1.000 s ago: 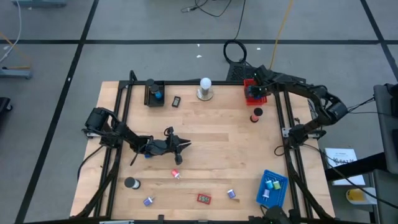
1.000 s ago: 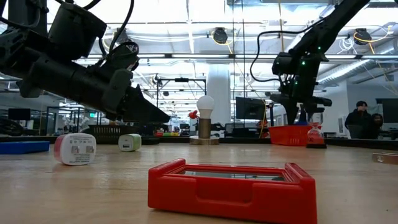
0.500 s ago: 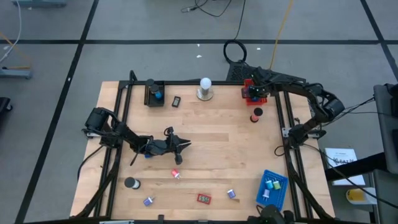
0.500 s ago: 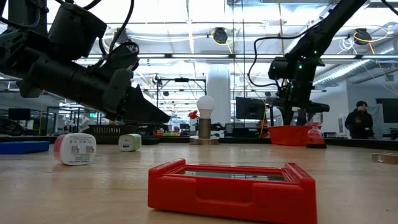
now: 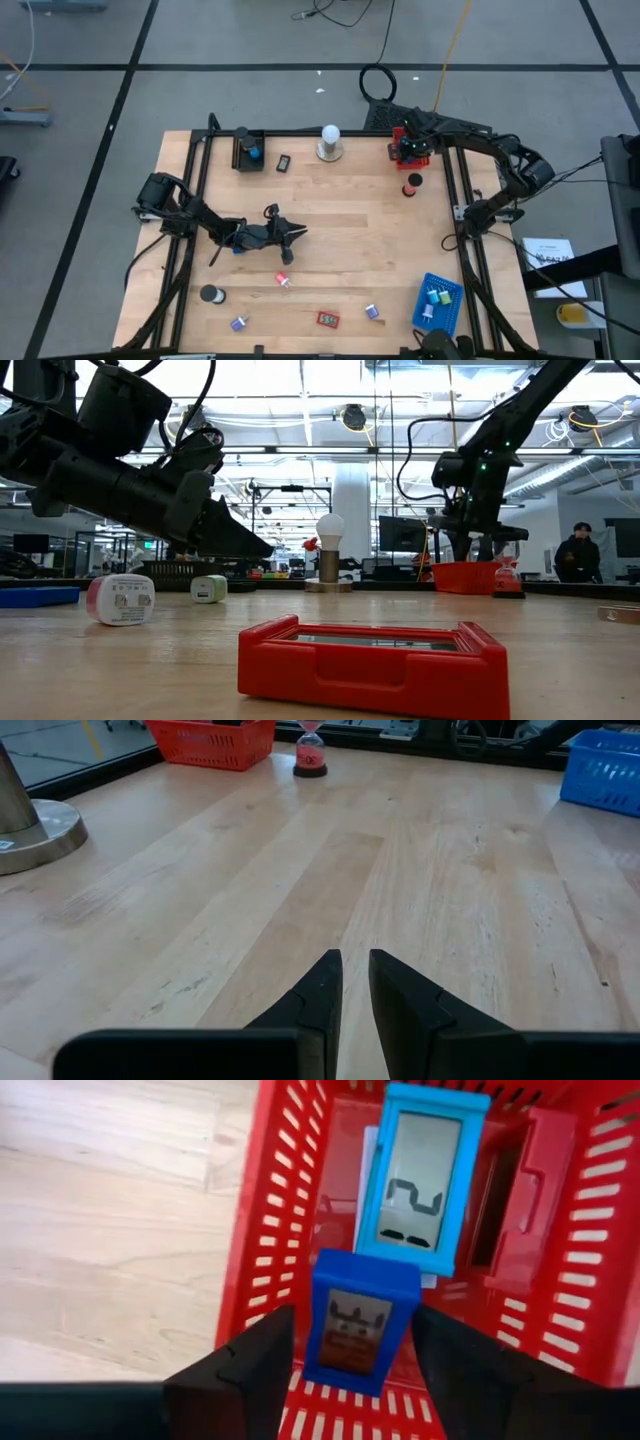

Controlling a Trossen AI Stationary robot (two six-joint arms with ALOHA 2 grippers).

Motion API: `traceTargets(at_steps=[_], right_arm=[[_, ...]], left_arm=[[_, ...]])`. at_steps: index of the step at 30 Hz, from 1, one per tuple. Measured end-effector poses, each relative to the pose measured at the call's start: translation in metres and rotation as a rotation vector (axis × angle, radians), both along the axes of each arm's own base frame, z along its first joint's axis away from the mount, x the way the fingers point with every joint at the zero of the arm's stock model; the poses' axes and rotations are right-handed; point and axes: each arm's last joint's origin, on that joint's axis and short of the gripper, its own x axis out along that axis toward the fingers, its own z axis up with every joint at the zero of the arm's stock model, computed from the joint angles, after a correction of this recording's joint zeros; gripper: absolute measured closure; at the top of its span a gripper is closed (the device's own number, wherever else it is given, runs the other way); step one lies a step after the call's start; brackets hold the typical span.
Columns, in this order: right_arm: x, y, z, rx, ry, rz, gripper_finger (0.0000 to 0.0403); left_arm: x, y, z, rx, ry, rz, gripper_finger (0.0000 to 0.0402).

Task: Pick & Place Office items
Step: Put the right blue digital clock into the red bin

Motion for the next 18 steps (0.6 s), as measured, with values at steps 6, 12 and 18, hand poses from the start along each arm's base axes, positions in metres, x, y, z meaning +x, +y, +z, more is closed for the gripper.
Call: traceTargets(at_steps=[6, 12, 18], right_arm=[[-0.003, 0.002, 0.013, -0.072, 0.004, 0.029, 0.0206], [-0.001, 0.000, 0.018, -0.176, 0.049, 0.039, 0.0260], [0.004, 0.002, 0.014, -0.189, 0.056, 0.121, 0.0346]], left_arm=[[0.000, 0.000, 0.000, 0.000, 0.001, 0.000, 0.0339], [0.000, 0.000, 0.000, 0.000, 0.002, 0.000, 0.0339], [0.000, 0.000, 0.000, -0.001, 0.004, 0.001, 0.0339]])
